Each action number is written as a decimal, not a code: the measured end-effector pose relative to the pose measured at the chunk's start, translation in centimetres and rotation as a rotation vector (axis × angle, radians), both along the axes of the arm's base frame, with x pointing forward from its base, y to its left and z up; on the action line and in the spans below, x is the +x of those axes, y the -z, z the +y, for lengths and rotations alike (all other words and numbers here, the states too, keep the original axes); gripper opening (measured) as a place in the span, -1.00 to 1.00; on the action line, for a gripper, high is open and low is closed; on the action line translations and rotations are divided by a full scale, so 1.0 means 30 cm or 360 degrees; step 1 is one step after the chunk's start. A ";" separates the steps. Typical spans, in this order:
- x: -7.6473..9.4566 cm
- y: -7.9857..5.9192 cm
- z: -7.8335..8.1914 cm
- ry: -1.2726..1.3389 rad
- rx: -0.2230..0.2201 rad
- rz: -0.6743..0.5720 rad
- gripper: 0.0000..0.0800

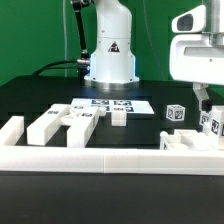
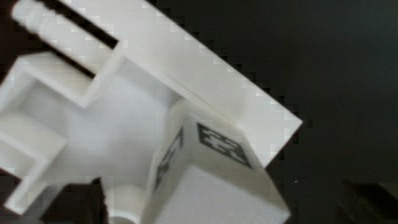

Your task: Assemble chair

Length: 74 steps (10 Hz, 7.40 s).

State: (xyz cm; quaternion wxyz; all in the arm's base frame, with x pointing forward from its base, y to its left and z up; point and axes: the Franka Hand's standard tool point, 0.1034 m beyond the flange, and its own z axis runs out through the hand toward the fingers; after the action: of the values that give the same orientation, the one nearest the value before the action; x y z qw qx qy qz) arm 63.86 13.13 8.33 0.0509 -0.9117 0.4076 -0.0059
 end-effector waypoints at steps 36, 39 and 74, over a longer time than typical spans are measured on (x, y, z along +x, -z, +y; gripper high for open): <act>-0.002 0.014 -0.020 0.0903 0.0070 0.0067 0.26; -0.005 0.004 -0.008 0.0485 0.0045 0.0054 0.60; -0.007 0.013 -0.022 0.0731 0.0034 0.0059 -0.28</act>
Offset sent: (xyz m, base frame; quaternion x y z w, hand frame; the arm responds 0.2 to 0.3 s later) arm 0.0049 0.0008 0.0021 -0.0099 0.0069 -0.2495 0.9683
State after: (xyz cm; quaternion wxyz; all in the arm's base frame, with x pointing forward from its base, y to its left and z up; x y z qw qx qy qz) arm 63.66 12.46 7.94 0.0504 -0.7943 0.6055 0.0038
